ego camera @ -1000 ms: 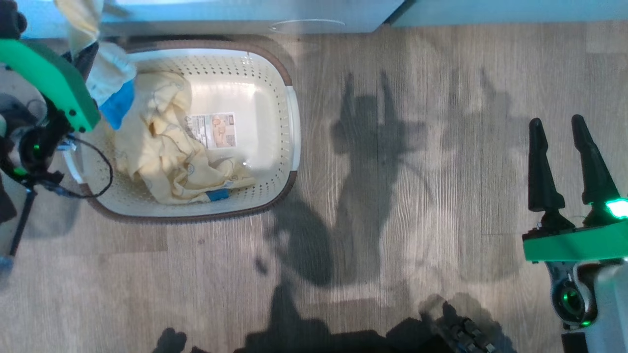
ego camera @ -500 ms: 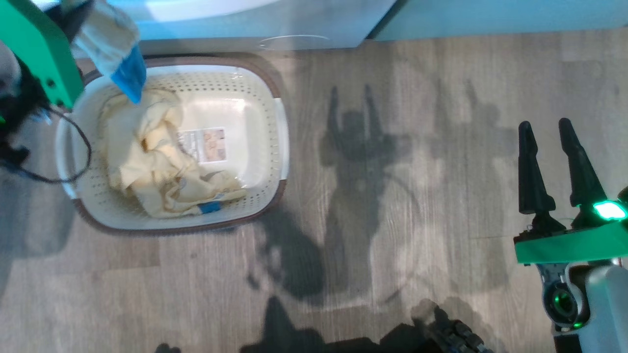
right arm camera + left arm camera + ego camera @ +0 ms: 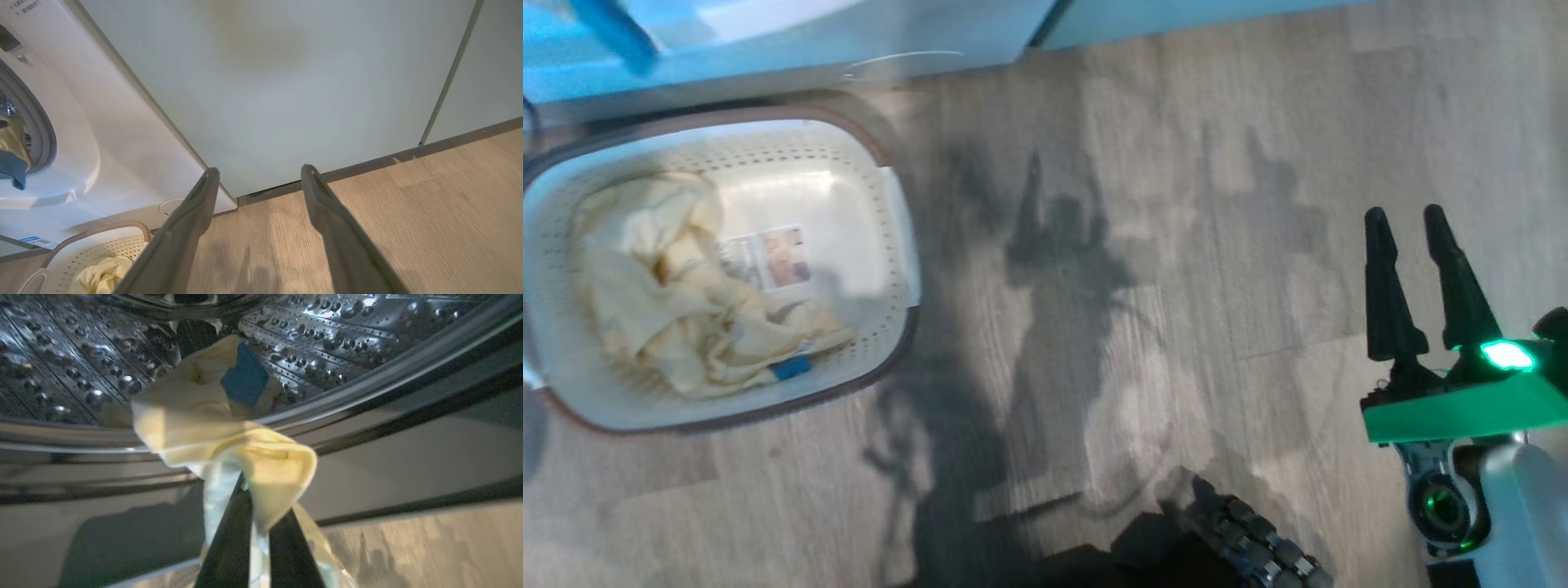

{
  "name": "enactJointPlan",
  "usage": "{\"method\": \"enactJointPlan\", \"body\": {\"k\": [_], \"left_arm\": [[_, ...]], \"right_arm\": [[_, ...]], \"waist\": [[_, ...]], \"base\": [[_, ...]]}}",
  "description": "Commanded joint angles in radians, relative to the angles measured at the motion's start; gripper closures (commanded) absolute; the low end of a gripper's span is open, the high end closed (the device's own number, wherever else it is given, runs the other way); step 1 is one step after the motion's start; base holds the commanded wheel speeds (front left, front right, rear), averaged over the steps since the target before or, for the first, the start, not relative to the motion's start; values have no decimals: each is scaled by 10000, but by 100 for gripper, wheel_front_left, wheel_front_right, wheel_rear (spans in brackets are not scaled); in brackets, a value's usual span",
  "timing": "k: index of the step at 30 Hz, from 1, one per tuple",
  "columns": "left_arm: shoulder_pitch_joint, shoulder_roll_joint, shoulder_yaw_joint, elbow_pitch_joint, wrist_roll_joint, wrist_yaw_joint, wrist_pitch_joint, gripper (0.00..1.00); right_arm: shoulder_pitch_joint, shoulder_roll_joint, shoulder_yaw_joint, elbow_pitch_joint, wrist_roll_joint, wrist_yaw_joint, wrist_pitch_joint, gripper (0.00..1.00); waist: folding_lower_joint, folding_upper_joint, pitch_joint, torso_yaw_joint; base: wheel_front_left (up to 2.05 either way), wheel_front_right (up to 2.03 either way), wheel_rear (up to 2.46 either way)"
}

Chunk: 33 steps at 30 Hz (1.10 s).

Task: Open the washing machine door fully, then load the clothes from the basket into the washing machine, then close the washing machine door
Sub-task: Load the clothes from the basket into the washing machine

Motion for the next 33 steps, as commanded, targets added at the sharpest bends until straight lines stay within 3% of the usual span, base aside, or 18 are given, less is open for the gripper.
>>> {"method": "enactJointPlan", "body": {"k": [1, 9, 22, 26, 33], "left_arm": [[-463, 704, 485, -164, 248, -4, -90, 100], [-1893, 774, 314, 1028, 1234, -327, -1283, 100], [-4190, 366, -152, 3770, 3519, -576, -6221, 100], [-4309, 278, -393, 4570, 3735, -614, -6357, 100], [-4668, -212, -676, 5851, 3466, -880, -5587, 100]], "right_arm": [[144, -150, 192, -232, 104, 8, -67, 0], [107, -150, 544, -237, 550, 8, -67, 0], [76, -150, 924, -198, 991, 8, -67, 0], [72, -150, 911, -199, 1016, 8, -67, 0], [-53, -150, 863, -164, 938, 8, -67, 0]], "waist": [[0, 0, 122, -242], [0, 0, 458, -896], [0, 0, 841, -1577], [0, 0, 912, -1583], [0, 0, 1008, -1382]], "base": [[0, 0, 0], [0, 0, 0], [0, 0, 0], [0, 0, 0], [0, 0, 0]]}}
